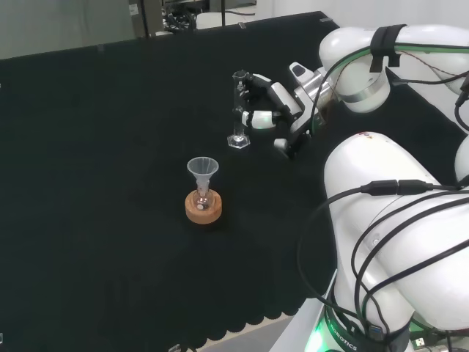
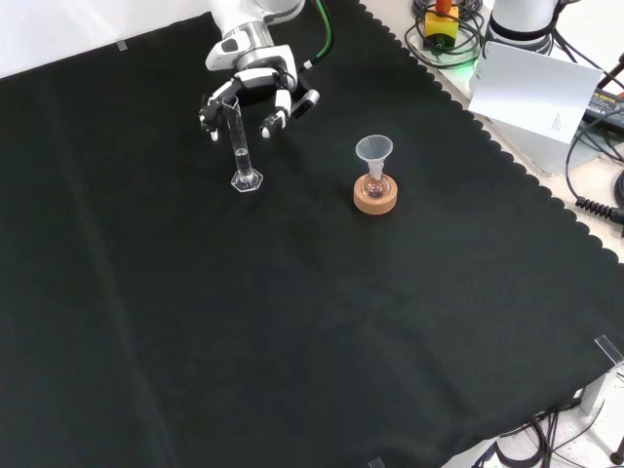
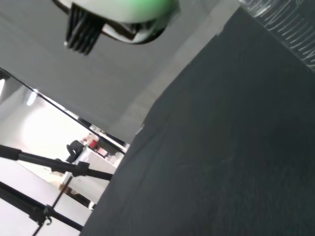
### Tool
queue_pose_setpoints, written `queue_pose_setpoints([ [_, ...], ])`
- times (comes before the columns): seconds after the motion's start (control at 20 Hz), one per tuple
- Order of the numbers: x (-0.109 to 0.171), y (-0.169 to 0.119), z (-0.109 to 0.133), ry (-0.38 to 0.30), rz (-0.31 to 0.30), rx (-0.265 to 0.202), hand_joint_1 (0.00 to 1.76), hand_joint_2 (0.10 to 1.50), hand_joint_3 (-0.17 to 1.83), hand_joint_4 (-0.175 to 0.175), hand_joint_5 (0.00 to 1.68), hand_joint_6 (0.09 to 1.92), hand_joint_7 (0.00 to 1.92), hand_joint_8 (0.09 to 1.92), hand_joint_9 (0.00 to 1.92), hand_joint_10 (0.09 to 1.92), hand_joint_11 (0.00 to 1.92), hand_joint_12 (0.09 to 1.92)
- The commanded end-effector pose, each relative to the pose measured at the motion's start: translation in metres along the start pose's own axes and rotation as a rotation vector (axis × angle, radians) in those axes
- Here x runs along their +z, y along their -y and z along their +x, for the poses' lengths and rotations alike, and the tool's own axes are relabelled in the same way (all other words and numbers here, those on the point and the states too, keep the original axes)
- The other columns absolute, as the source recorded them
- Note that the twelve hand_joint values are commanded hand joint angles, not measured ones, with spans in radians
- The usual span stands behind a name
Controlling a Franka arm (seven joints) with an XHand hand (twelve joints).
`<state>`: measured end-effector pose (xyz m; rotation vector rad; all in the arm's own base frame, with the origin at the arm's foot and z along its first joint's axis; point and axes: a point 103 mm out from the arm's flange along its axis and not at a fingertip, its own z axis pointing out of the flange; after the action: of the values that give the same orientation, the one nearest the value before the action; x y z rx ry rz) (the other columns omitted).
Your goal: Pick up the graduated cylinder.
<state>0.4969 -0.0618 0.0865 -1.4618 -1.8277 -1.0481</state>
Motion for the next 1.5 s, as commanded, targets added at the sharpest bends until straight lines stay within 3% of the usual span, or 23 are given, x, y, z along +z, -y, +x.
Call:
queue_pose_setpoints([
  [0.05, 0.007, -0.004, -0.004, -0.044, -0.021, -0.011, 1.06, 0.59, 0.71, -0.04, 0.47, 0.09, 0.42, 0.65, 0.66, 0.57, 0.43, 1.27],
  [1.0, 0.021, -0.009, -0.013, -0.074, -0.051, 0.0, 1.07, 0.63, 0.71, -0.039, 0.54, 0.12, 0.45, 0.65, 0.71, 0.54, 0.48, 1.23],
  [1.2, 0.023, -0.008, -0.014, -0.069, -0.062, -0.002, 1.04, 0.72, 0.65, -0.034, 0.57, 0.29, 0.5, 0.63, 0.77, 0.48, 0.53, 1.21],
  [1.5, 0.025, -0.009, -0.014, -0.071, -0.067, -0.007, 1.04, 0.73, 0.64, -0.025, 0.59, 0.56, 0.56, 0.62, 0.84, 0.44, 0.61, 1.18],
])
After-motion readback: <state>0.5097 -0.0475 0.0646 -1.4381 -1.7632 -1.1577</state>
